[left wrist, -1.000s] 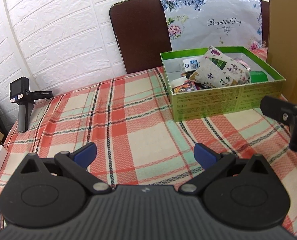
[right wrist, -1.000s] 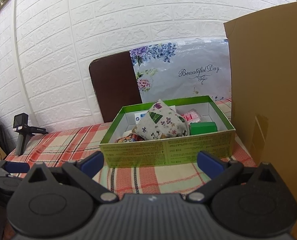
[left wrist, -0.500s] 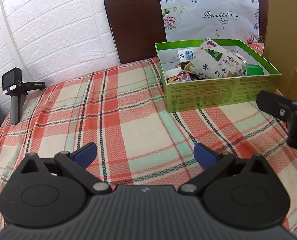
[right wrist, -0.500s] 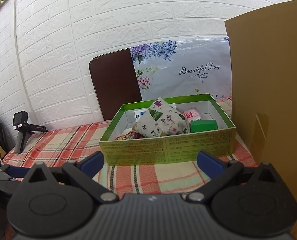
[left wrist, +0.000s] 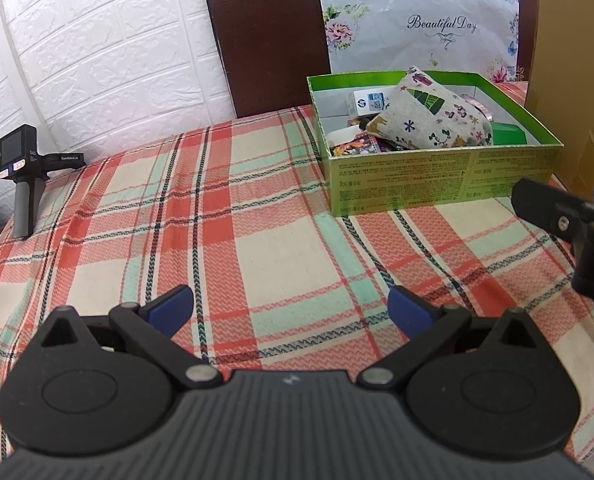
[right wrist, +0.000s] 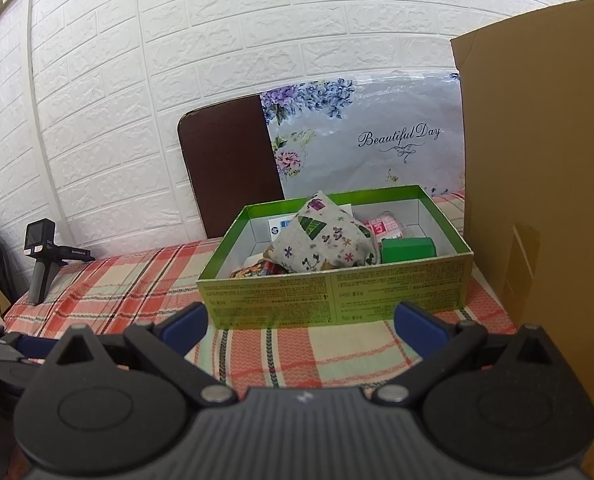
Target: Organize objects
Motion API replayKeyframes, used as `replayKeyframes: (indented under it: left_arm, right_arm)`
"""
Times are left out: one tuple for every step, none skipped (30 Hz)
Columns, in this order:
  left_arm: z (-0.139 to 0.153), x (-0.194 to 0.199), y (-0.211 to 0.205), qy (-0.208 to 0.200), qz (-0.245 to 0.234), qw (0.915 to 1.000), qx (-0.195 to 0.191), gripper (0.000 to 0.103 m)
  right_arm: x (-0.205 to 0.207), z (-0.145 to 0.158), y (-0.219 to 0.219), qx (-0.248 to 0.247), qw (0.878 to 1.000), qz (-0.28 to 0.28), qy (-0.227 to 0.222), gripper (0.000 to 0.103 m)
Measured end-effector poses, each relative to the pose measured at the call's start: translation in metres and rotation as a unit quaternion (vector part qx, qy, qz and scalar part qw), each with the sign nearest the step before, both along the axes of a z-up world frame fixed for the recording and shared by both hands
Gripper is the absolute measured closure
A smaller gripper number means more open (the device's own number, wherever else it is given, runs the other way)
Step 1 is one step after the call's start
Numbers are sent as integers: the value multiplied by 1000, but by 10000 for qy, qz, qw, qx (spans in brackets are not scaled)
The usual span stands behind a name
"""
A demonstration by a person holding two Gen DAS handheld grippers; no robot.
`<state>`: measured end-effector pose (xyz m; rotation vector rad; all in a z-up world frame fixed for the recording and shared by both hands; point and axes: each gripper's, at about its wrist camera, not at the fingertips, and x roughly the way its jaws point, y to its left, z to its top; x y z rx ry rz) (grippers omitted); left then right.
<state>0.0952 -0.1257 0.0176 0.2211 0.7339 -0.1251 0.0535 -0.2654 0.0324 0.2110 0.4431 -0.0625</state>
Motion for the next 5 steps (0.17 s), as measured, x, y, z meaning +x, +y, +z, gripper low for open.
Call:
replayKeyframes:
  left_arm:
    - [0,0,0,-10,-25,10000,-8,0]
    - [0,-1,-1,-14,-38,10000,8,0]
    - [-1,-1,-2,-13,-50,10000,23,0]
    - [0,-1,-1,-12,-72,10000,14,0]
    - [0,-1,-1,-4,-94,10000,-10,0]
  right_arm:
    - [0,0,0,1,10000,-1,-1,0]
    - [0,0,0,-1,10000,-4,1,0]
    - [0,0,1,-2,10000,-7,1,0]
    - [0,0,1,-1,10000,-9,2,0]
    - [-1,0,0,0,10000,-11,3,0]
